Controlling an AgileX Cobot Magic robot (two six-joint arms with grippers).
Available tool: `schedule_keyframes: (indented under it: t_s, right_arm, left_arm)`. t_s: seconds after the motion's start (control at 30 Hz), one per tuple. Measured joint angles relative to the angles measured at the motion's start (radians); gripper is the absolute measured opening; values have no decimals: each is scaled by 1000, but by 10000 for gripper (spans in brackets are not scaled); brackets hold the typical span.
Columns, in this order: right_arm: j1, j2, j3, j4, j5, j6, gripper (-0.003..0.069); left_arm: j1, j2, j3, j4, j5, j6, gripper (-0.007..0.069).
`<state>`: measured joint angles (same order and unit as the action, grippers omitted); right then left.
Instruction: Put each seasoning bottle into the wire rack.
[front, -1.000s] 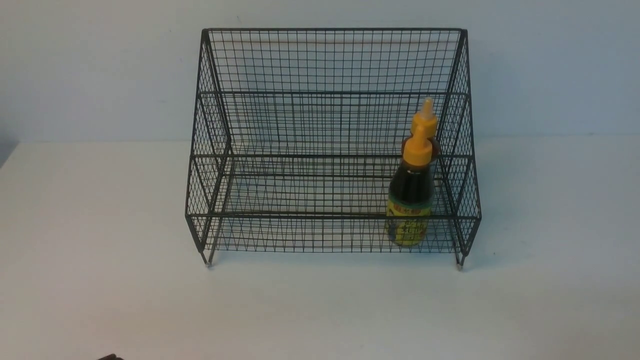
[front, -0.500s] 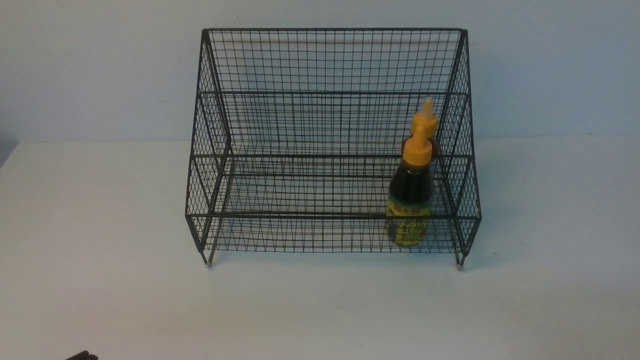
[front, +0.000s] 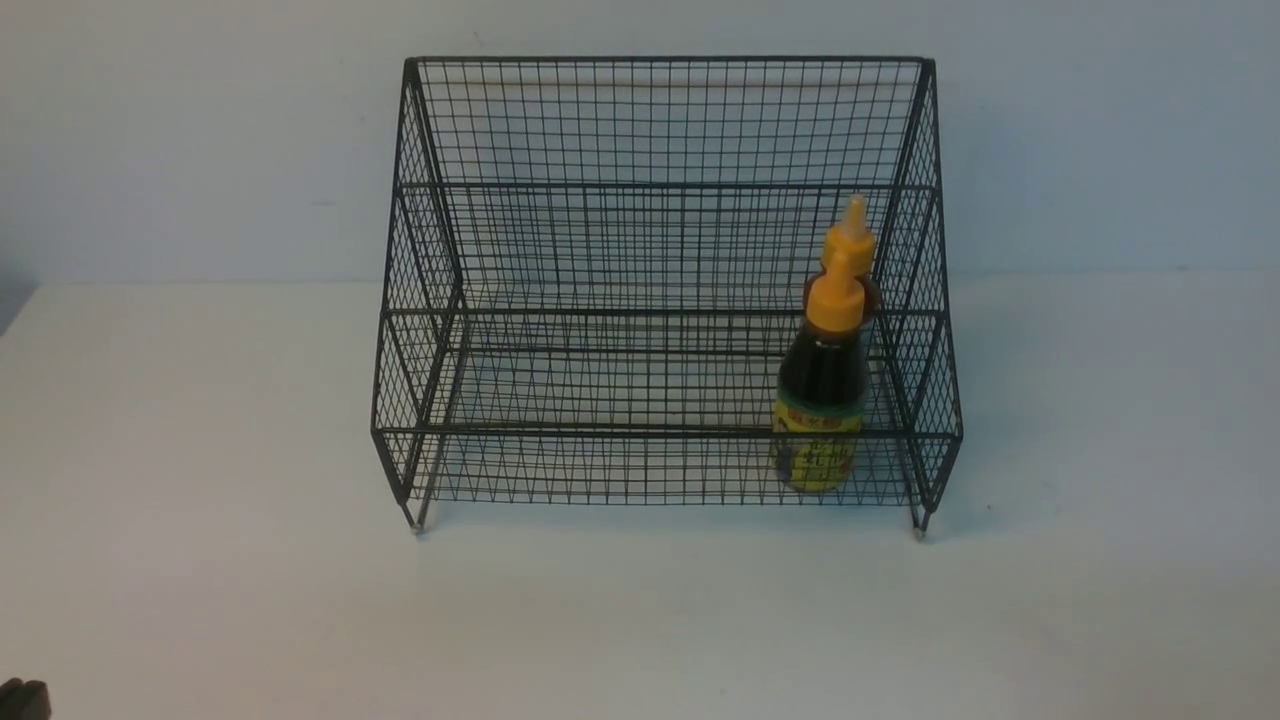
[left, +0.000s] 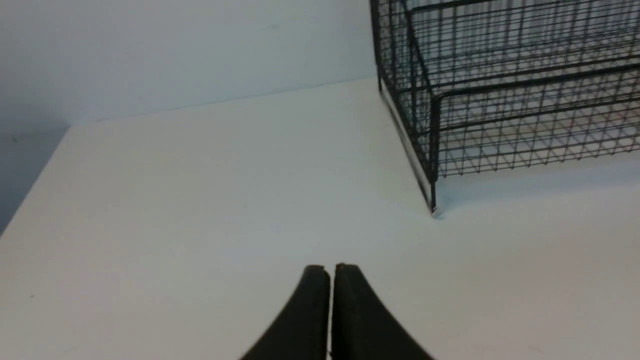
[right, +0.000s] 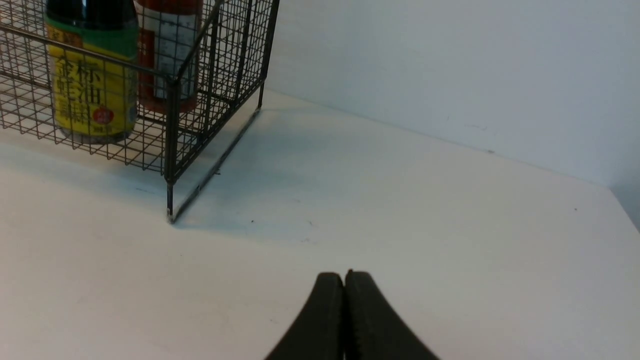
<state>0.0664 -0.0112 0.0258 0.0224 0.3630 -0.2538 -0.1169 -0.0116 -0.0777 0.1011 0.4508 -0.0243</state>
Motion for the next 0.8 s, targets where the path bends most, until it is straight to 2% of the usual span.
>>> schedule_keyframes:
  t_s: [0.23,0.8]
  right_arm:
    - [0,0,0,0,0,-2,-15]
    - [0,0,0,0,0,-3,-15]
  left_arm:
    - [28,-1,100,0,-46,-5,-5]
    - [91,-1,104,-8,-63,-10,-5]
